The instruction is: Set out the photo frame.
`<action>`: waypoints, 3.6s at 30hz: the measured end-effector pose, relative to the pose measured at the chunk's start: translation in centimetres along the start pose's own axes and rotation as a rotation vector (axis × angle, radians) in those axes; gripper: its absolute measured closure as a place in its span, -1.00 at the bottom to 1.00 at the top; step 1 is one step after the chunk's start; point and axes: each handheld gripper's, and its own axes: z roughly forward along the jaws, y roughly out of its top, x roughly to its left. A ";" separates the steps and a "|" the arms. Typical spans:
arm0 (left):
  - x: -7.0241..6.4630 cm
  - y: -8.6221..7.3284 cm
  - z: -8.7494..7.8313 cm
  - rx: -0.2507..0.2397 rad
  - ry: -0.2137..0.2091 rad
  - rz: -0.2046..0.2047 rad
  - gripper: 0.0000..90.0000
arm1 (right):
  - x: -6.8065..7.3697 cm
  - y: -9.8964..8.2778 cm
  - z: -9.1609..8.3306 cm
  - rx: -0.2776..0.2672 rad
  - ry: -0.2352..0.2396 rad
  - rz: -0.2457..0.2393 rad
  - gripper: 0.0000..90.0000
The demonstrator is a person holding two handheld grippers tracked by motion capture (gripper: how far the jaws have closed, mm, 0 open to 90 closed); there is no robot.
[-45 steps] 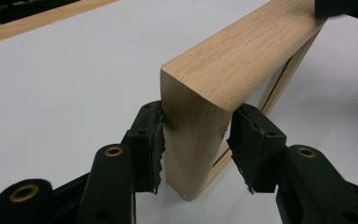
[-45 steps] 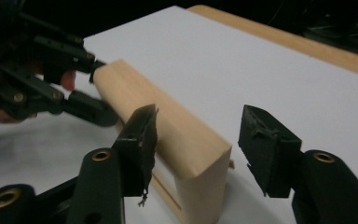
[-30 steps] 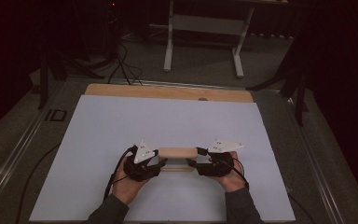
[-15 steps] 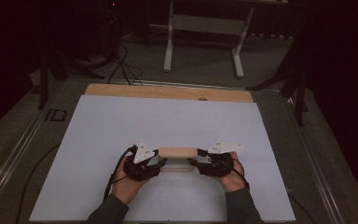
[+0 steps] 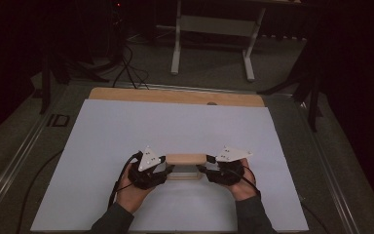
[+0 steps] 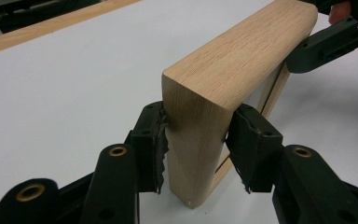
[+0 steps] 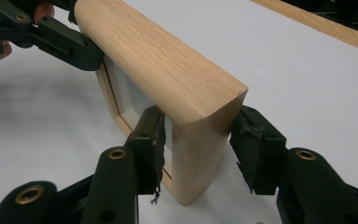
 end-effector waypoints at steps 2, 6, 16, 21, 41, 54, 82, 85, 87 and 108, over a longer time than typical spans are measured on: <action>0.1 0.0 0.0 0.002 -0.003 -0.003 0.26 | 0.1 0.0 0.0 -0.001 0.001 -0.002 0.23; 0.2 0.1 -0.1 0.001 -0.005 -0.006 0.25 | 0.2 0.1 0.0 -0.002 -0.001 -0.010 0.24; 0.4 0.1 -0.4 0.002 -0.008 -0.003 0.26 | 0.3 0.6 0.0 -0.006 -0.001 -0.025 0.24; 0.7 0.1 -0.6 0.002 -0.009 -0.009 0.26 | 0.5 0.9 0.2 -0.005 -0.004 -0.030 0.24; 2.3 0.8 -0.7 -0.008 -0.022 -0.028 0.25 | 0.4 2.1 0.8 -0.012 -0.014 -0.023 0.25; 3.5 1.5 -0.5 -0.012 -0.008 -0.027 0.23 | -0.2 3.0 1.6 -0.018 -0.020 -0.008 0.25; 6.5 2.2 0.8 -0.035 0.015 -0.076 0.18 | -1.5 4.9 4.1 -0.019 -0.059 0.026 0.23; 6.8 2.1 1.0 -0.030 0.020 -0.079 0.18 | -1.7 5.0 4.5 -0.013 -0.062 0.034 0.22; 6.9 2.1 1.2 -0.027 0.023 -0.081 0.18 | -1.8 5.0 4.8 -0.010 -0.064 0.036 0.22; 7.7 1.9 2.6 0.004 0.037 -0.105 0.18 | -2.9 4.7 6.4 0.016 -0.061 0.074 0.19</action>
